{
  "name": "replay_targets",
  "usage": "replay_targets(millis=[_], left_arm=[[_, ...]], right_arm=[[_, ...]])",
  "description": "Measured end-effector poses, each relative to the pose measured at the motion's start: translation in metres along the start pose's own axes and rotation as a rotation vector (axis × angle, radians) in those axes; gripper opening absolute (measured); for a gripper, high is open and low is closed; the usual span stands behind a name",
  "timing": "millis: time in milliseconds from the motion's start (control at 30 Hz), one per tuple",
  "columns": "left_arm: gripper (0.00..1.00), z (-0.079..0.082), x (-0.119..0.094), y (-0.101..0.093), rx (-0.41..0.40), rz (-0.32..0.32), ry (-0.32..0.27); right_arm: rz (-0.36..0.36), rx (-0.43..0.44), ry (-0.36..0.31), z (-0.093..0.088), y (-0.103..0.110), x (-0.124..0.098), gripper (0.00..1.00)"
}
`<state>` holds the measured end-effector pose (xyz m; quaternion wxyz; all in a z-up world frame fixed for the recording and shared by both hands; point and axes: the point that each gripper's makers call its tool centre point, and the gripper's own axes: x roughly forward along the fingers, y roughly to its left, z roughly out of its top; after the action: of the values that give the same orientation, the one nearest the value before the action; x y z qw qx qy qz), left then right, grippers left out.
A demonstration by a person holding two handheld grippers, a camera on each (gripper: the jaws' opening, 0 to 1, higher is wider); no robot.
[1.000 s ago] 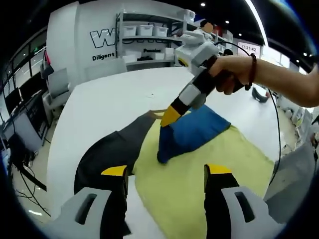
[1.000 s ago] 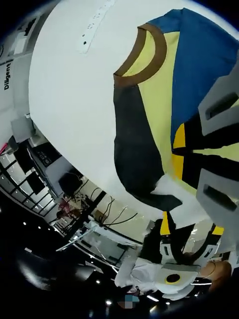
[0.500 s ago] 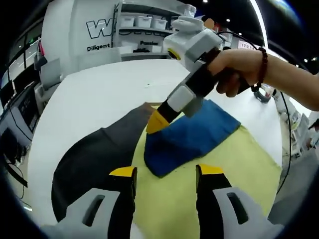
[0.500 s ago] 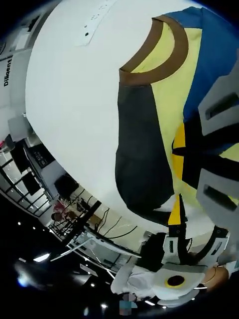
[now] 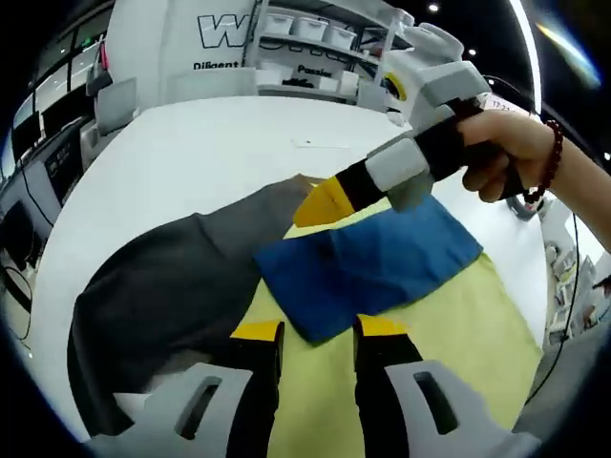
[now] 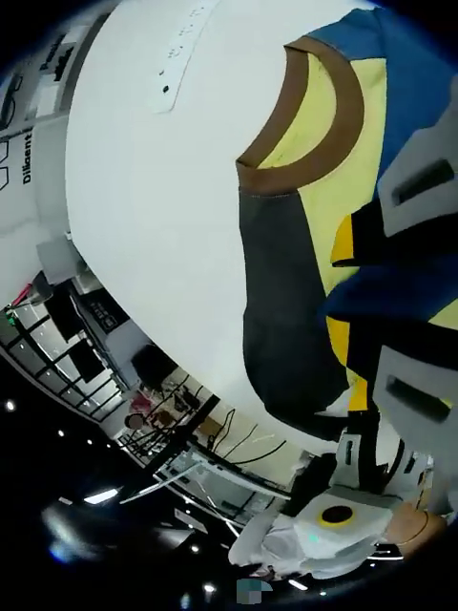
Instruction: Fold the garment on the visible template until the final outline fits inside the template.
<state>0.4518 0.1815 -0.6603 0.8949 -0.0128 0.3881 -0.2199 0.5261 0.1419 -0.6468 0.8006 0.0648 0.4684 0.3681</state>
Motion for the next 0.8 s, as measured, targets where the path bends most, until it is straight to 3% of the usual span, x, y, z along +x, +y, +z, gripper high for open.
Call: replay_targets(millis=[233, 333, 500, 800], left_arm=[[0.23, -0.006, 0.003, 0.002, -0.013, 0.008, 0.022], [0.16, -0.006, 0.004, 0.003, -0.036, 0.011, 0.017], [0.0, -0.006, 0.005, 0.008, -0.045, 0.043, 0.018], [0.0, -0.007, -0.006, 0.008, -0.047, 0.051, 0.024]], right_arm=[[-0.07, 0.017, -0.091, 0.001, -0.023, -0.024, 0.35], [-0.104, 0.015, -0.127, 0.001, -0.033, -0.036, 0.41], [-0.179, 0.015, -0.166, -0.003, -0.049, -0.057, 0.44], [-0.305, 0.059, -0.193, -0.025, -0.087, -0.092, 0.43]])
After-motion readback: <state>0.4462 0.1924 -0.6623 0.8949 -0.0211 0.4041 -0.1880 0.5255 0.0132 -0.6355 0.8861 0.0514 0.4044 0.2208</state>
